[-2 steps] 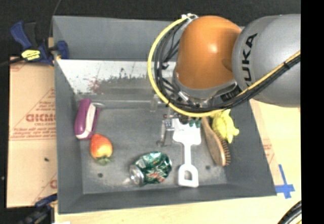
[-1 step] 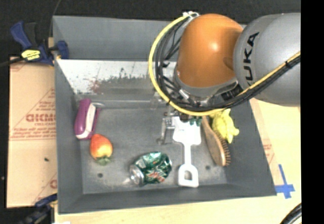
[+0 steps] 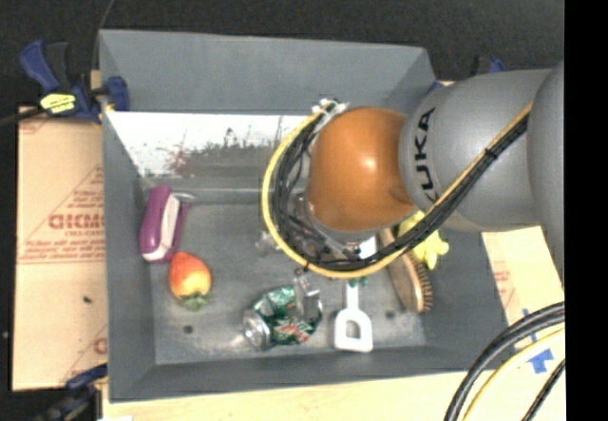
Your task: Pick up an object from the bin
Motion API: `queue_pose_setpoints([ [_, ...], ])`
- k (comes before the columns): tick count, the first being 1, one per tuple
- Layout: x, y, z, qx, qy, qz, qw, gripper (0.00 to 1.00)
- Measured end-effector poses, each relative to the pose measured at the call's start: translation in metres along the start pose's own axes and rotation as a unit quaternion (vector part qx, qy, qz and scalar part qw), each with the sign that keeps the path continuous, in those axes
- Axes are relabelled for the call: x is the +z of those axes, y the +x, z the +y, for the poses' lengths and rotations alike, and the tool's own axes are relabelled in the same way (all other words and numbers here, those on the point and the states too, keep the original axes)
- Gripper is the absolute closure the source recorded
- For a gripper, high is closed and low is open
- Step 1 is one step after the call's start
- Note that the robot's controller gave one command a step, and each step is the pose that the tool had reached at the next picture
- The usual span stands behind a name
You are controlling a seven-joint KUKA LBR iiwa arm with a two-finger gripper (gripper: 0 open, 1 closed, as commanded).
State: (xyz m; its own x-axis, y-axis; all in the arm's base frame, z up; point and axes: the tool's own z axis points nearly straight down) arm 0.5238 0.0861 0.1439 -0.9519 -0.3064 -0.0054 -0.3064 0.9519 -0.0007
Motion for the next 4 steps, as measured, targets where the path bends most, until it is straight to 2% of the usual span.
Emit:
queue_pose_setpoints([
  [1,-0.017,0.028,0.011,-0.086,0.001,-0.0023,0.9963,0.00],
  [2,0.029,0.013,0.007,-0.152,-0.001,0.0042,0.9884,0.00],
  [3,0.071,-0.014,-0.012,-0.214,0.000,-0.0007,0.9768,0.00],
  [4,0.070,-0.007,0.000,-0.213,0.001,-0.0005,0.9771,1.00],
])
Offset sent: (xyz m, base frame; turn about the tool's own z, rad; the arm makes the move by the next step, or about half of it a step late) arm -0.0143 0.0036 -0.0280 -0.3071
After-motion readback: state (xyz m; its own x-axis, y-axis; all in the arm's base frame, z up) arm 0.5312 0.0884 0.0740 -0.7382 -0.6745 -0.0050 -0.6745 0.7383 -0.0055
